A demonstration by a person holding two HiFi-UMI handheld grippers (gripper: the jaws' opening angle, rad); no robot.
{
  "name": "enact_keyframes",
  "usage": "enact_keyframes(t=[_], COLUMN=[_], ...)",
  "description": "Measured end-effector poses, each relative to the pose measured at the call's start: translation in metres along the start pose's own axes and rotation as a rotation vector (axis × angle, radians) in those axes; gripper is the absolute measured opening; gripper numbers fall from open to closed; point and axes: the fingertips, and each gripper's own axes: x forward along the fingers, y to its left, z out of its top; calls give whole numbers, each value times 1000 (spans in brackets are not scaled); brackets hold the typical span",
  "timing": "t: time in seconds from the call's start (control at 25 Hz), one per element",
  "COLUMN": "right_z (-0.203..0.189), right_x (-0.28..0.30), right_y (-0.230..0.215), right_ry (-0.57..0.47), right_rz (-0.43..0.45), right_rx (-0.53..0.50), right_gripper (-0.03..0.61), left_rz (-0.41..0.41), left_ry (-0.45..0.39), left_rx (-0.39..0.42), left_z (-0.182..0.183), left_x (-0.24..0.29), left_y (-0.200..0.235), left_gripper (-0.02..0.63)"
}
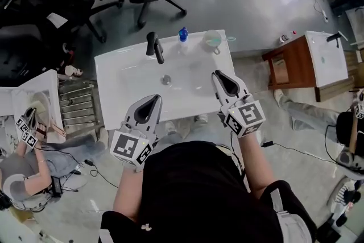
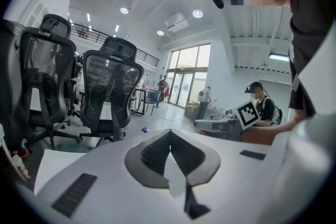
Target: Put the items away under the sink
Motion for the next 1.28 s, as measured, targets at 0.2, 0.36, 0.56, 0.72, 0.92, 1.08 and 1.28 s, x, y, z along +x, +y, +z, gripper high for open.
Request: enact_keyframes(t=[0.2, 0.36, 0.56, 0.72, 0.92, 1.08, 1.28], right_z=[-23, -47, -74, -94, -116, -132, -151], right_x=[12, 21, 37, 49, 62, 72, 86], right_y=[-38, -66, -97, -118, -138, -154, -166], right_ry=[44, 84, 122, 154, 196, 228, 274], right_rz=[27, 39, 46, 51, 60, 62, 88], right_rx=[22, 35, 28, 37, 42, 34, 19], right_gripper=[49, 48, 49, 49, 49, 56, 107], left_rz=[100, 170, 242, 284, 331, 376, 420], left_ry=[1, 5, 11, 16, 21, 30, 32], left_rx=[-24, -48, -74, -93, -109, -117, -145], left_z=[-7, -13, -22, -29, -33, -43, -56], left_x=[7, 10, 14, 16, 17, 17, 14], left_y=[-1, -5, -11, -15, -20, -22, -27], left_gripper=[21, 23, 23, 22, 22, 21, 23])
